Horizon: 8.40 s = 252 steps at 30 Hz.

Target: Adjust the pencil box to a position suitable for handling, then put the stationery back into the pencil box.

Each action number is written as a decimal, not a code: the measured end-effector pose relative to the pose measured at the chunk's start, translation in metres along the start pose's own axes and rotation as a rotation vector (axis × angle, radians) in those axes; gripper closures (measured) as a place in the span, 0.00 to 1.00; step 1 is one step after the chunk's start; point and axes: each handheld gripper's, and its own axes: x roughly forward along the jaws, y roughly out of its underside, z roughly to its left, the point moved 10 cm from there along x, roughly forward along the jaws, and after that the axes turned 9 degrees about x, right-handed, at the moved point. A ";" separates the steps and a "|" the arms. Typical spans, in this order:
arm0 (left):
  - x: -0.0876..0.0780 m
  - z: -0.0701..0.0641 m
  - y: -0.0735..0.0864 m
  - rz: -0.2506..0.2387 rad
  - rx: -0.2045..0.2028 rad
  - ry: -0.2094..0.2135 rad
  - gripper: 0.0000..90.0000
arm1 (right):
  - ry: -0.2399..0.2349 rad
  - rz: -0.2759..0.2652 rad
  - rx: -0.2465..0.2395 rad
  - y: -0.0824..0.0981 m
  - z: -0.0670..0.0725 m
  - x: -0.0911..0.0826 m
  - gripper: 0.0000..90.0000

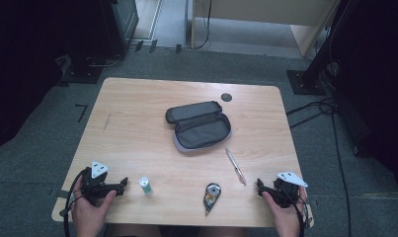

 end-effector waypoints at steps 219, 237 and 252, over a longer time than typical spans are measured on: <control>0.000 0.023 -0.001 -0.018 -0.100 -0.089 0.10 | -0.225 0.105 -0.040 -0.058 0.111 0.054 0.62; 0.000 0.023 -0.001 -0.017 -0.099 -0.090 0.10 | -0.173 0.121 -0.110 -0.046 0.107 0.059 0.78; 0.000 0.023 -0.001 -0.018 -0.100 -0.090 0.10 | -0.192 0.132 -0.181 -0.044 0.114 0.058 0.89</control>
